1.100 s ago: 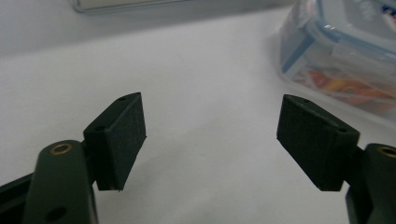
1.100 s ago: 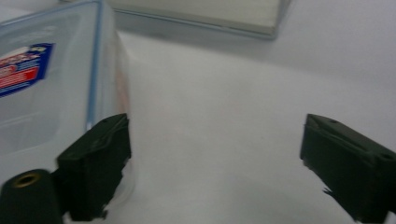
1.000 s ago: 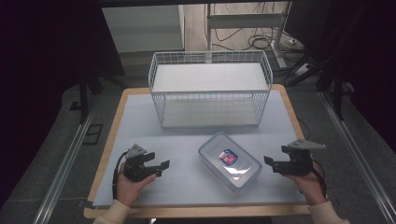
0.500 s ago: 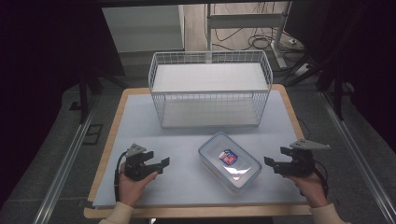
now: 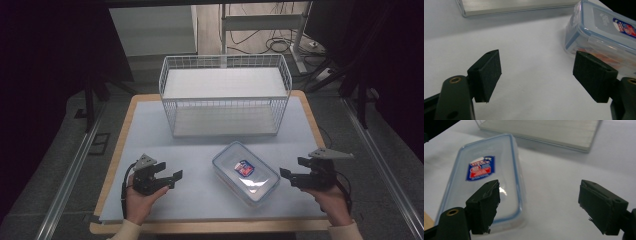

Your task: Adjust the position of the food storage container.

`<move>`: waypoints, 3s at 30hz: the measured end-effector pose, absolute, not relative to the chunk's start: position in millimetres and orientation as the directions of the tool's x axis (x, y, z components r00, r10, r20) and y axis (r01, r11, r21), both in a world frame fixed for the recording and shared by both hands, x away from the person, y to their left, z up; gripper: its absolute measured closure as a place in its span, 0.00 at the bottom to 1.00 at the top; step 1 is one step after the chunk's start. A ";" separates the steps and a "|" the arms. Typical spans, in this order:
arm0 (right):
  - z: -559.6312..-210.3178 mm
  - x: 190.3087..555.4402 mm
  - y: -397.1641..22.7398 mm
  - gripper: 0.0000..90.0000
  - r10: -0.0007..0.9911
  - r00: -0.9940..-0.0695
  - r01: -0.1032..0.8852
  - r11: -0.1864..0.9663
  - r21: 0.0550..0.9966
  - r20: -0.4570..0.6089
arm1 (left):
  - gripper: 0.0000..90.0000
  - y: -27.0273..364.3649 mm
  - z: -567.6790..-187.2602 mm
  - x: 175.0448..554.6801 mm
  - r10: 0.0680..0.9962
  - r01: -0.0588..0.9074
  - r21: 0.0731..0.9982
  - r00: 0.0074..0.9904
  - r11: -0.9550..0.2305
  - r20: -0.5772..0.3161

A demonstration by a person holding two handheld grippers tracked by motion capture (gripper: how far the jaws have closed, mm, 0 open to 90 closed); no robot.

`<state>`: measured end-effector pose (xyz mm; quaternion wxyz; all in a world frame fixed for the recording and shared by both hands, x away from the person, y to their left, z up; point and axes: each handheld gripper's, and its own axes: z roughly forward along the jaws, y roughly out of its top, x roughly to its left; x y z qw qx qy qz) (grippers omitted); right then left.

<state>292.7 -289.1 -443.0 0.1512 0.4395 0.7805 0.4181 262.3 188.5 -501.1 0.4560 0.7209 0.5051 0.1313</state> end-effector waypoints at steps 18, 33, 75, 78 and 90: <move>-425.3 277.6 -209.8 0.30 0.668 -0.736 0.499 0.424 0.755 0.110 | 0.26 190.5 -502.9 251.6 0.869 0.613 0.784 0.435 -0.094 -0.236; -443.5 252.4 -182.7 0.96 0.544 -0.827 0.468 0.527 0.710 0.141 | 0.26 192.5 -504.0 252.7 0.868 0.619 0.780 0.435 -0.095 -0.239; -482.7 244.4 -192.0 0.99 0.636 -0.771 0.502 0.596 0.627 0.012 | 0.27 187.8 -506.4 258.8 0.852 0.619 0.777 0.464 -0.115 -0.243; -482.7 247.6 -197.5 0.99 0.650 -0.760 0.511 0.586 0.629 0.011 | 0.27 187.6 -506.6 258.7 0.852 0.617 0.779 0.464 -0.115 -0.242; -482.4 259.8 -216.5 0.99 0.698 -0.716 0.545 0.542 0.640 0.018 | 0.27 187.2 -506.3 259.1 0.850 0.615 0.779 0.469 -0.118 -0.242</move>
